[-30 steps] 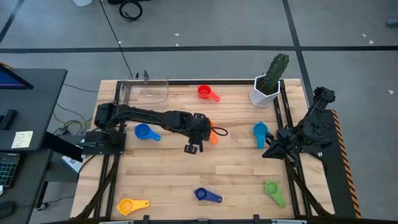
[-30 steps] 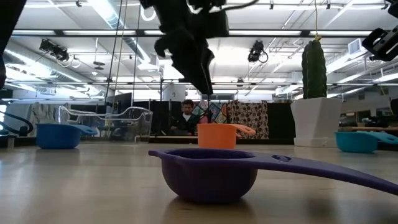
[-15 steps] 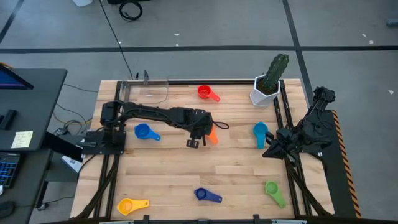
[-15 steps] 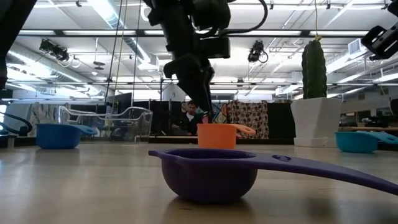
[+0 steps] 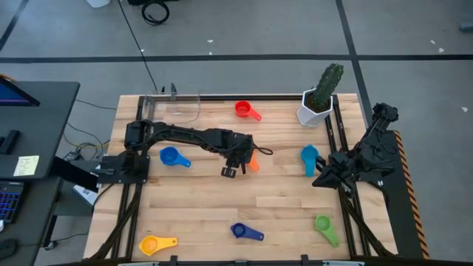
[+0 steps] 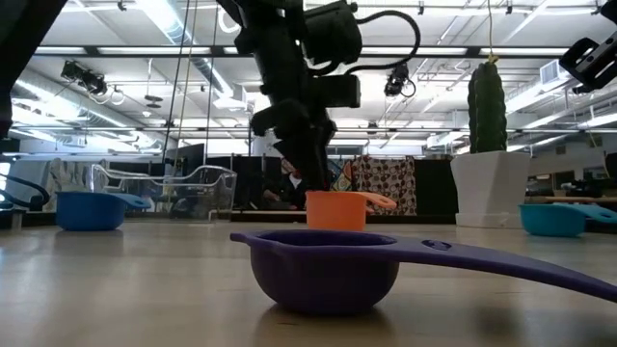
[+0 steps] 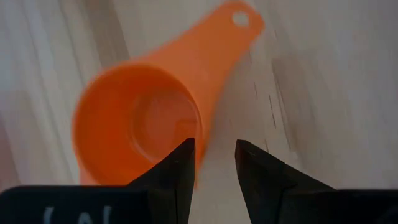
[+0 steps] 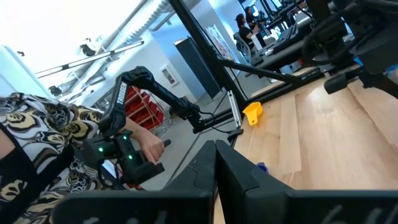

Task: Nest measuring cups in basket
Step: Adjust the orange nest measuring cup

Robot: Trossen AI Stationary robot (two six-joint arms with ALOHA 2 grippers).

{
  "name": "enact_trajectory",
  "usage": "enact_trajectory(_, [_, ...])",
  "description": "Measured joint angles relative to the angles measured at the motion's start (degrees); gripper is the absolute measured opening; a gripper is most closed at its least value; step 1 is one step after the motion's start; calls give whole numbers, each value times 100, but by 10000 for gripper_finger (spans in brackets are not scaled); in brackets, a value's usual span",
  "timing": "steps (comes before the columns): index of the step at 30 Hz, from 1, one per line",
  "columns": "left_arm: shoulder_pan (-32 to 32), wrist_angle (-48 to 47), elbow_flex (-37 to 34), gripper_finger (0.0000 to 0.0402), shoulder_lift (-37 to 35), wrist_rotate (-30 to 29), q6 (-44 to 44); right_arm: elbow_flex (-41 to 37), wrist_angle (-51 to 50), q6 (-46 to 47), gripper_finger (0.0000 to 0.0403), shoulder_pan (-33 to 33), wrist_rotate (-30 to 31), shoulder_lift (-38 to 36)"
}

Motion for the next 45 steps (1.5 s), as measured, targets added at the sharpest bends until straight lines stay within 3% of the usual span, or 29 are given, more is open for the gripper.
enact_trajectory(15, [4,362,7,118,393,-17,149,0,45,0,13,0,-18,2])
enact_trajectory(20, [4,358,2,72,445,-16,59,0,131,0,13,0,-32,2])
enact_trajectory(24, [2,343,2,14,445,-10,-379,0,132,0,13,-2,-33,0])
enact_trajectory(34, [-266,225,17,12,417,342,-2089,0,125,-318,13,-2,-22,2])
enact_trajectory(45, [-616,188,13,12,419,21,-2435,0,123,-580,13,-1,7,2])
